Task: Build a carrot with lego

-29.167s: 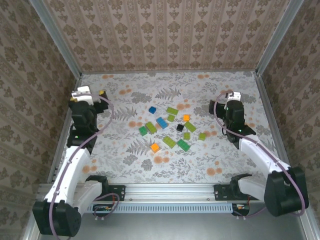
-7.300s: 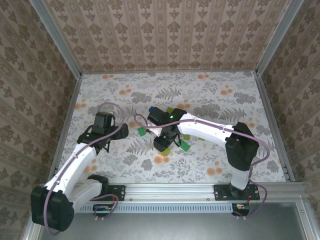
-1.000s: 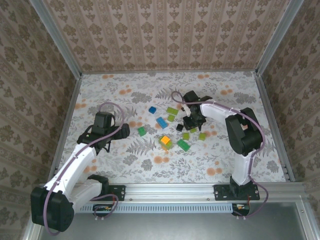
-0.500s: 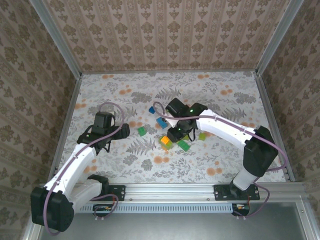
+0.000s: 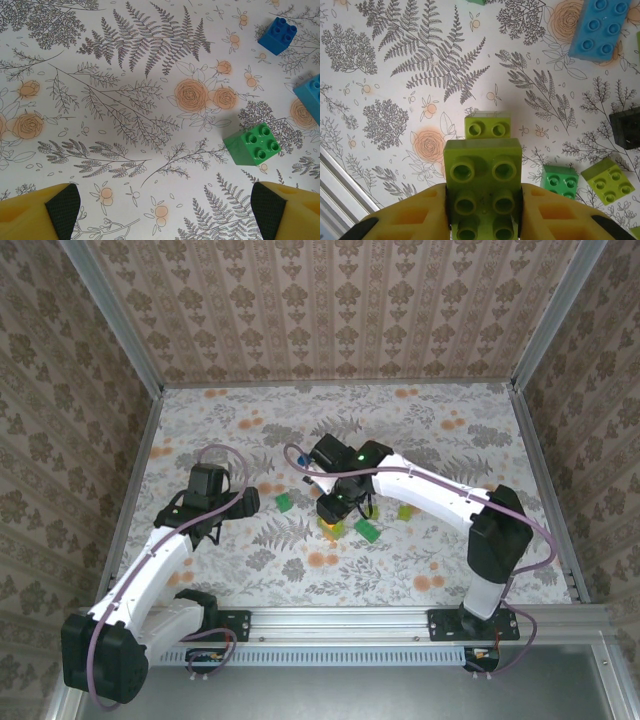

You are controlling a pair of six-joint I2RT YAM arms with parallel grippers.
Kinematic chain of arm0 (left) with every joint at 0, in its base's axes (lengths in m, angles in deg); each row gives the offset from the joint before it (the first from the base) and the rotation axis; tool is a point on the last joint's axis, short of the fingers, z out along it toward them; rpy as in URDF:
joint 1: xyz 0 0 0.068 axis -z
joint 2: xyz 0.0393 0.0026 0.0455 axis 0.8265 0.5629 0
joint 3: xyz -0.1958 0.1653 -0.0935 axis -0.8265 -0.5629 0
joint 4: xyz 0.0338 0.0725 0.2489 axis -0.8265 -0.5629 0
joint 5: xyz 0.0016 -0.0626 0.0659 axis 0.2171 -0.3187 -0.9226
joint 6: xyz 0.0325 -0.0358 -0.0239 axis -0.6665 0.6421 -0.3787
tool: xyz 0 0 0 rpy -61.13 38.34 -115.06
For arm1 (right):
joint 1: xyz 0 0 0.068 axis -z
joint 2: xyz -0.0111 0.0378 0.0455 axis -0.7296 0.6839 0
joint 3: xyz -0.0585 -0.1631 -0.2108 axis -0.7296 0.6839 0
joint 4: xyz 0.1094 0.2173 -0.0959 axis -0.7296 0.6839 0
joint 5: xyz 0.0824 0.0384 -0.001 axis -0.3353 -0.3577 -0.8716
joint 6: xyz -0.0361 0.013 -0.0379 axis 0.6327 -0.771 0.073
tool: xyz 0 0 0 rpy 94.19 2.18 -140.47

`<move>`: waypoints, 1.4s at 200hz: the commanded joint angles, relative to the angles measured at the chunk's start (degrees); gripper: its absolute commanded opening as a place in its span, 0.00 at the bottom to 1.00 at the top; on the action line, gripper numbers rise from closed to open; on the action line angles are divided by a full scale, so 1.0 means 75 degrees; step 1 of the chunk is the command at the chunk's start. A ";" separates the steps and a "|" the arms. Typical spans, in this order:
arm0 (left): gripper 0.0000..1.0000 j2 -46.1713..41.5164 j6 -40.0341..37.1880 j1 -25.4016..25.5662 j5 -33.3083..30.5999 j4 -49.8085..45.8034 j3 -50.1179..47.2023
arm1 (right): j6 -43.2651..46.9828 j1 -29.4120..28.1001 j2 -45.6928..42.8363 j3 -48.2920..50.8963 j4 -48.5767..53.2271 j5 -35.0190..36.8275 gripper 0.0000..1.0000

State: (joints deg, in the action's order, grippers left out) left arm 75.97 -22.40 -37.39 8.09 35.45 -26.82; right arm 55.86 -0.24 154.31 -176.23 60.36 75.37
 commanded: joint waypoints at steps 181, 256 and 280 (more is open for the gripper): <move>0.92 -0.0120 0.0002 0.0072 -0.0009 0.0049 0.0104 | 0.0257 -0.0153 0.0775 -0.0298 0.0597 0.0163 0.34; 0.92 -0.0116 0.0002 0.0073 -0.0020 0.0060 0.0102 | 0.0267 -0.0235 0.0987 -0.0270 0.0717 0.0349 0.34; 0.92 -0.0121 0.0007 0.0073 -0.0021 0.0061 0.0090 | 0.0246 -0.0272 0.1065 -0.0295 0.0728 0.0351 0.35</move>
State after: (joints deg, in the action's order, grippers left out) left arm 75.97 -22.40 -37.33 8.09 35.45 -26.82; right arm 57.11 -1.49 159.14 -178.51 62.65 76.59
